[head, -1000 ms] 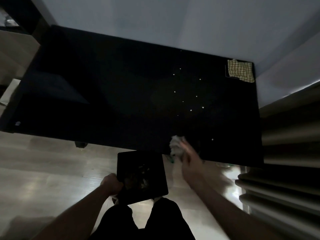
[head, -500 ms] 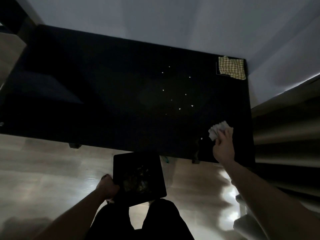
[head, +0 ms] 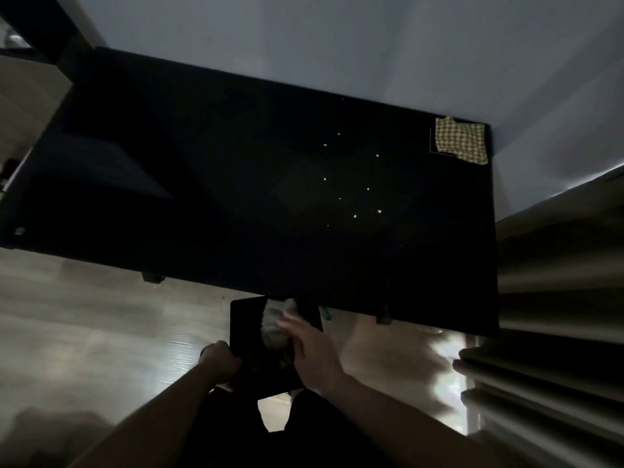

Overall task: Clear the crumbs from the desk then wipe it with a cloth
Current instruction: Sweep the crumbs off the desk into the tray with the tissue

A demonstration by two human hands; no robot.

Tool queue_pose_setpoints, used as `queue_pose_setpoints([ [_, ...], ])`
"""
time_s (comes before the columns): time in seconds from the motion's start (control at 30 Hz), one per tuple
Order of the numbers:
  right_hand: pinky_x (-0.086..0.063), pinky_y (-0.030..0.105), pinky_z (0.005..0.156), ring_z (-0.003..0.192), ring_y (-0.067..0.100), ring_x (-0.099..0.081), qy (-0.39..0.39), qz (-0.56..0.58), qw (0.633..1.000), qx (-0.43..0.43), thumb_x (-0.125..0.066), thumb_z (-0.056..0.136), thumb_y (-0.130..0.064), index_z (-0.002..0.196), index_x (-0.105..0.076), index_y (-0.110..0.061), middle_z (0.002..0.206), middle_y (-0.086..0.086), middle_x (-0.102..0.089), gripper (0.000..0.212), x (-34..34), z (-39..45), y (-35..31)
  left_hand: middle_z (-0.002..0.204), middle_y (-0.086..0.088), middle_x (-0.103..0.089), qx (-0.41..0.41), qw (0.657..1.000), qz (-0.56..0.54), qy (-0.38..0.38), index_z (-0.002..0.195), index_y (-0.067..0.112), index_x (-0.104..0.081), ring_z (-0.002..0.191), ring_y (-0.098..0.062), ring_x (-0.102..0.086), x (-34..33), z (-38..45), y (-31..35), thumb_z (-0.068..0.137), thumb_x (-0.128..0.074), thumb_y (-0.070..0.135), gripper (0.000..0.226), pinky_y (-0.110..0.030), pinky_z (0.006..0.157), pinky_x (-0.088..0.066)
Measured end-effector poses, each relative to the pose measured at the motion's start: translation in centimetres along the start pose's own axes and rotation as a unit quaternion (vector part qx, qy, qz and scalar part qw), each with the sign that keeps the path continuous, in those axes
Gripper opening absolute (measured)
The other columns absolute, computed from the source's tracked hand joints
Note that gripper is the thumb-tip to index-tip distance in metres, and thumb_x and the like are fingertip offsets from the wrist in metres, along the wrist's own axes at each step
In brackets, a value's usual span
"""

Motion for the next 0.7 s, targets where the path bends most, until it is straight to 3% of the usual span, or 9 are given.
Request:
queue_pose_setpoints([
  [0.07,-0.033,0.030,0.123,0.145,-0.006,-0.040,-0.029,0.017,0.999,0.003,-0.044,0.098,-0.004,0.140,-0.065,-0.026,0.153,-0.014,-0.052,0.052,-1.0,-0.4,-2.2,0.107,-0.022,-0.073,-0.011,1.000,0.026,0.003,0.111,-0.006,-0.066,0.098,-0.033,-0.073,0.3,-0.2,0.0,0.086,-0.060,0.019,0.036,-0.036,0.077,-0.060],
  [0.23,-0.033,0.026,0.121,0.147,0.003,-0.043,0.085,0.064,0.994,-0.039,-0.041,0.088,0.014,0.141,-0.063,-0.031,0.155,-0.009,-0.053,0.072,6.8,3.8,-1.6,0.103,-0.018,-0.075,-0.015,0.999,0.044,-0.003,0.104,-0.001,-0.069,0.099,-0.030,-0.073,0.7,0.2,-0.6,0.080,-0.059,0.025,0.036,-0.033,0.076,-0.058],
  [0.37,-0.032,0.039,0.125,0.149,0.013,-0.043,0.184,0.001,0.983,-0.017,-0.040,0.084,0.024,0.143,-0.062,-0.021,0.153,-0.004,-0.056,0.077,15.4,8.1,1.2,0.091,-0.018,-0.076,-0.017,0.999,0.044,-0.022,0.090,0.002,-0.069,0.090,-0.030,-0.075,0.7,0.9,-0.9,0.077,-0.057,0.022,0.026,-0.029,0.065,-0.054],
  [0.5,-0.029,0.037,0.127,0.151,0.008,-0.036,0.255,-0.067,0.956,-0.131,-0.049,0.096,0.010,0.148,-0.055,-0.033,0.160,-0.007,-0.047,0.068,22.4,13.2,3.5,0.065,-0.008,-0.063,-0.013,0.998,0.042,-0.037,0.069,0.011,-0.056,0.087,-0.031,-0.075,1.0,2.1,-1.6,0.070,-0.053,0.022,0.012,-0.032,0.067,-0.057],
  [0.6,-0.024,0.027,0.122,0.152,0.015,-0.035,0.231,-0.113,0.950,-0.177,-0.047,0.103,-0.001,0.153,-0.046,-0.030,0.165,-0.005,-0.037,0.058,24.7,16.6,4.5,0.065,-0.002,-0.059,-0.021,0.999,0.044,-0.015,0.064,0.017,-0.047,0.092,-0.030,-0.073,1.3,2.3,-1.5,0.076,-0.056,0.023,0.016,-0.028,0.064,-0.050],
  [0.7,-0.024,0.038,0.126,0.156,0.022,-0.027,0.166,-0.180,0.950,-0.193,-0.047,0.101,-0.001,0.158,-0.038,-0.025,0.170,-0.001,-0.024,0.062,24.1,19.4,5.7,0.088,-0.011,-0.071,-0.037,0.998,0.054,0.008,0.064,0.019,-0.041,0.098,-0.029,-0.071,1.4,2.6,-1.2,0.083,-0.057,0.020,0.025,-0.028,0.068,-0.049],
])
Point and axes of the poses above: each hand's wrist, its own z-axis towards the middle knuckle, its own x-axis out of the back of the hand, y = z × x, the point moved 2 cm from there along z, towards the middle knuckle
